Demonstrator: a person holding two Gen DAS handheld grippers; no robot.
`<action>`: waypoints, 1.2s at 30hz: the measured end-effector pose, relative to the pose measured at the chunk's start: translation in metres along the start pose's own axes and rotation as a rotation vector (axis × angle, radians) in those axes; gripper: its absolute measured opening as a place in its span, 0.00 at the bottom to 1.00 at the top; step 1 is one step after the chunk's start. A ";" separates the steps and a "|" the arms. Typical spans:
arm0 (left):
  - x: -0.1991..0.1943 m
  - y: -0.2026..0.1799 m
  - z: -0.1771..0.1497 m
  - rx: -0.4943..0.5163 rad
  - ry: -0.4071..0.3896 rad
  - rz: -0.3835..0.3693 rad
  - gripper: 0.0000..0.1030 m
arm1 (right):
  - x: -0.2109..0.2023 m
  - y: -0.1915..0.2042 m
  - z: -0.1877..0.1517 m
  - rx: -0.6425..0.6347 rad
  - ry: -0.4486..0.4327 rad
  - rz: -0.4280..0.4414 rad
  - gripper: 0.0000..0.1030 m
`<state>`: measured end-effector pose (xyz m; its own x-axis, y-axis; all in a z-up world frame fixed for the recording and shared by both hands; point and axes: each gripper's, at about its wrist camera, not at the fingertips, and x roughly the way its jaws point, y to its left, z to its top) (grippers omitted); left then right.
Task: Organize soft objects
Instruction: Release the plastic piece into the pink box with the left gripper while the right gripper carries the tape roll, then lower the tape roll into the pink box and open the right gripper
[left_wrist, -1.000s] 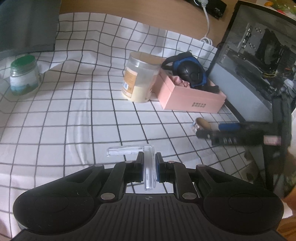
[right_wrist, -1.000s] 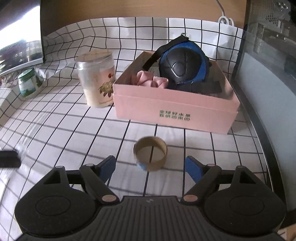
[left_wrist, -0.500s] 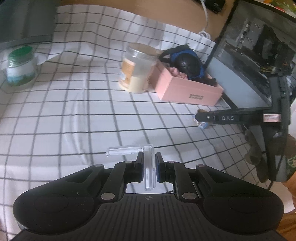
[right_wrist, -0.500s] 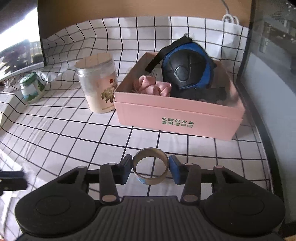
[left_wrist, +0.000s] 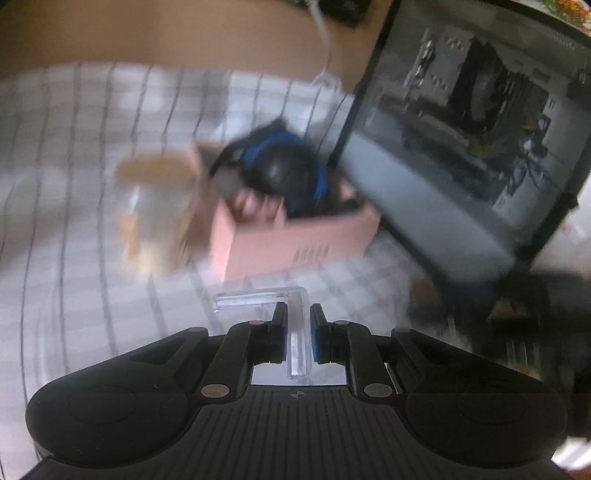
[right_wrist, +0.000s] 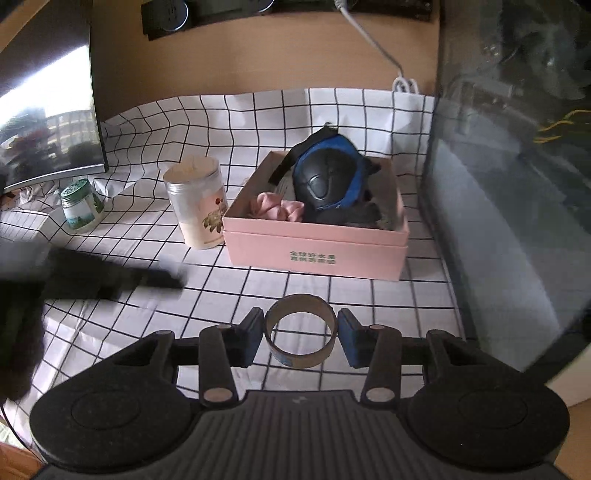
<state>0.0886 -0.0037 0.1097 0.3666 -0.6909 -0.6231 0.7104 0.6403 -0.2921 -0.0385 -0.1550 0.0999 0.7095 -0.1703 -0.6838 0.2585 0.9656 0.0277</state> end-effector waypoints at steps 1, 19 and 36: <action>0.005 -0.002 0.012 0.020 -0.019 -0.003 0.15 | -0.003 -0.002 -0.002 0.005 -0.001 -0.002 0.42; 0.128 0.000 0.105 -0.014 -0.037 0.105 0.21 | -0.007 -0.042 -0.016 0.083 0.047 -0.071 0.42; 0.001 0.027 -0.006 -0.176 -0.013 0.149 0.21 | 0.093 0.001 0.117 -0.097 -0.084 0.053 0.42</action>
<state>0.1043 0.0150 0.0974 0.4679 -0.5880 -0.6598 0.5329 0.7833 -0.3201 0.1039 -0.1930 0.1218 0.7740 -0.1300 -0.6197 0.1572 0.9875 -0.0109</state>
